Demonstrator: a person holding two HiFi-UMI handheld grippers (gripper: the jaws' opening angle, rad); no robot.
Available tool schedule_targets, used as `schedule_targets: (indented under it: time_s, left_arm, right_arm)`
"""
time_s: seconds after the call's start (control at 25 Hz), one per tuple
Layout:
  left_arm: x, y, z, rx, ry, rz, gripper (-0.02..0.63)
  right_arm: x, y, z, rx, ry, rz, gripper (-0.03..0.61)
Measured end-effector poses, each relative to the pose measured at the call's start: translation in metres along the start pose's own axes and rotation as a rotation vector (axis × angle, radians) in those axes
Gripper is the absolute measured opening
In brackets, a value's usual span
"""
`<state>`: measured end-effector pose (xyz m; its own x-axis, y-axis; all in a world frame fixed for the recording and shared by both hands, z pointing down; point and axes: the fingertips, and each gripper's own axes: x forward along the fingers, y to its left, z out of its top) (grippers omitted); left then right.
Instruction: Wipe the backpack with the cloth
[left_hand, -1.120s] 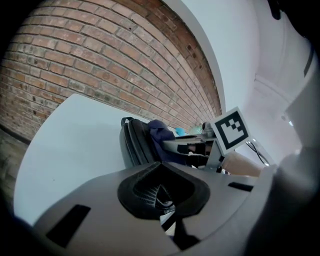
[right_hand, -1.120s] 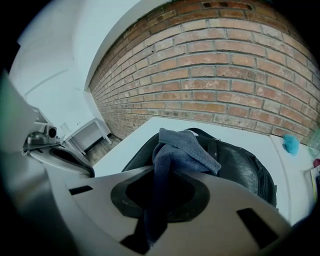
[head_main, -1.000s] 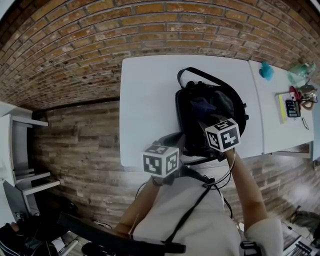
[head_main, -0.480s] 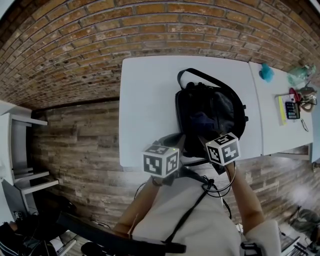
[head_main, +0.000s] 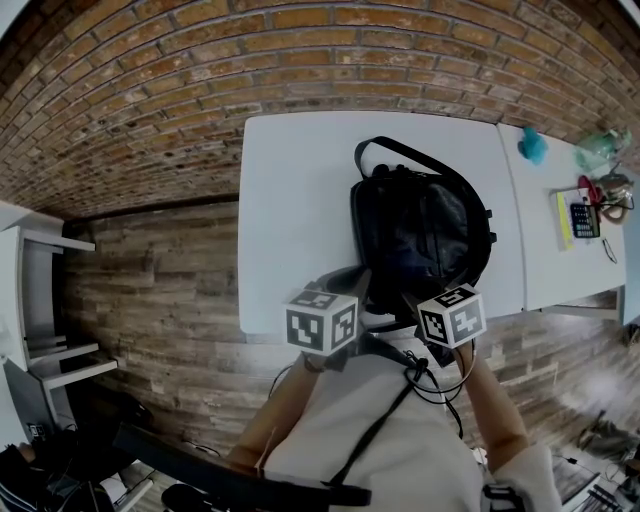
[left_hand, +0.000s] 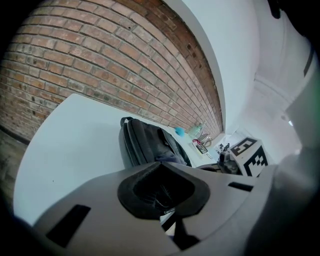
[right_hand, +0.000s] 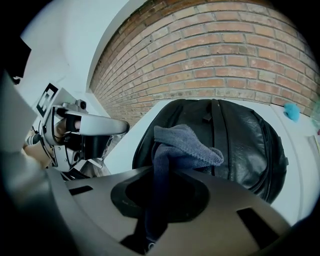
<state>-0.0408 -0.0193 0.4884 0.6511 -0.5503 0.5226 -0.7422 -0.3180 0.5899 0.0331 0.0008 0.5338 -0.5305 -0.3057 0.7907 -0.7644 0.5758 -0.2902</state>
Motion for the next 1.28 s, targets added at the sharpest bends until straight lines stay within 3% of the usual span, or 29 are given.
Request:
schedule_targets:
  time_s: [0.36,0.56,1.08,1.28]
  left_arm:
    - [-0.002,0.001,-0.003,-0.006,0.001,-0.002,0.003]
    - [-0.005,0.002,-0.002,-0.008,-0.007,0.003,0.003]
    - [-0.012,0.004,-0.002,-0.013,-0.023,0.009,0.003]
    - [-0.012,0.003,-0.003,-0.012,-0.02,0.008,0.003]
  right_arm:
    - [-0.005,0.002,-0.009,0.012,0.042,-0.003,0.048]
    - [-0.012,0.002,0.007,-0.008,0.046,-0.009,0.048]
    - [-0.006,-0.015,0.159,-0.104,-0.275,-0.031,0.048]
    - [0.028,-0.022,0.203,-0.143,-0.309,-0.048,0.048]
